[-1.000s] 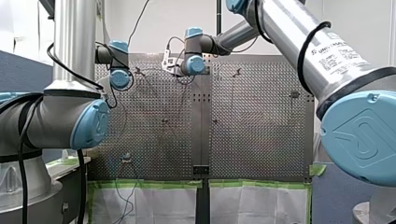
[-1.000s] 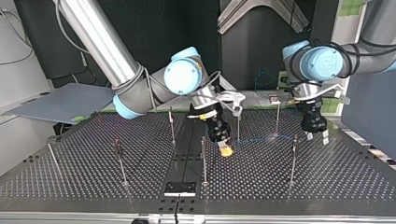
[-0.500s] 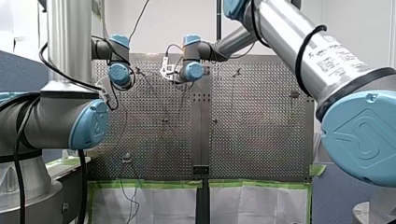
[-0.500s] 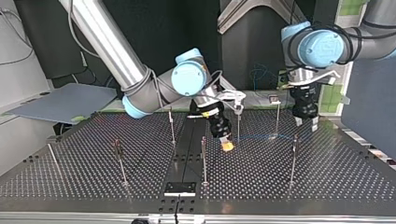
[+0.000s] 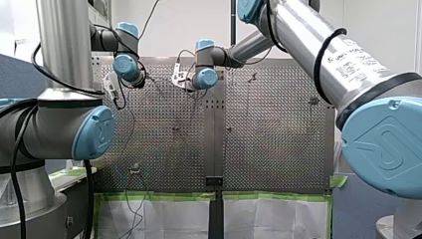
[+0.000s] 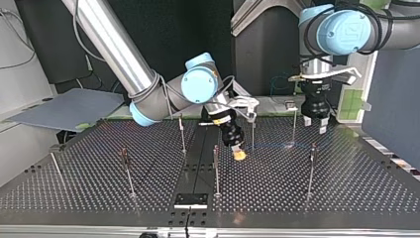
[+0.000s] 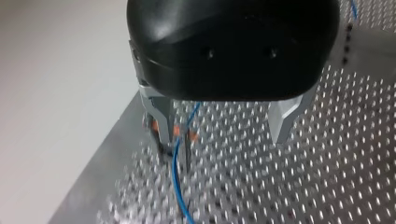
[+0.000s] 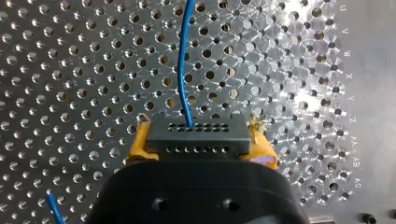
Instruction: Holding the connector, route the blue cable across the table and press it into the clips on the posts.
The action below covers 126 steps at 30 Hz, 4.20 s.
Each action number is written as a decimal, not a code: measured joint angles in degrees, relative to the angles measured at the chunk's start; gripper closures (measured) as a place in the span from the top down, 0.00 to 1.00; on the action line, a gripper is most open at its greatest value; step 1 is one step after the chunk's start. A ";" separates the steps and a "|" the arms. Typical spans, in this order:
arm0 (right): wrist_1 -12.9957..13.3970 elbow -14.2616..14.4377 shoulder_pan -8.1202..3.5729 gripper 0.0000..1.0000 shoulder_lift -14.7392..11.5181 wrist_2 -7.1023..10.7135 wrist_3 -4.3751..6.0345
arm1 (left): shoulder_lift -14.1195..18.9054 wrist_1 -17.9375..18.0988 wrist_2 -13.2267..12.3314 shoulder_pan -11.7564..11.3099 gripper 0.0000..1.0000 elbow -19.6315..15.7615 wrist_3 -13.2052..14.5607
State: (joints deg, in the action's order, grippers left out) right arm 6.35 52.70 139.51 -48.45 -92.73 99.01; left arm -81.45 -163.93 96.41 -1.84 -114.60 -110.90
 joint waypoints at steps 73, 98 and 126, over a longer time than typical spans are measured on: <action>-1.46 2.46 -0.77 0.00 0.03 0.00 -0.12 | -13.22 17.35 3.68 7.26 0.00 2.21 14.04; -1.41 15.57 -0.70 0.00 -0.19 -0.31 -1.21 | -21.26 25.41 3.35 7.49 0.00 -7.89 13.96; 1.04 18.54 -2.81 0.00 0.51 -0.13 -0.62 | -27.82 29.62 -1.40 7.27 0.00 -5.50 13.60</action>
State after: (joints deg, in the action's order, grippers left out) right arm 7.38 71.25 136.71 -47.94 -92.86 98.39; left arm -109.27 -134.30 95.00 5.43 -120.10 -97.31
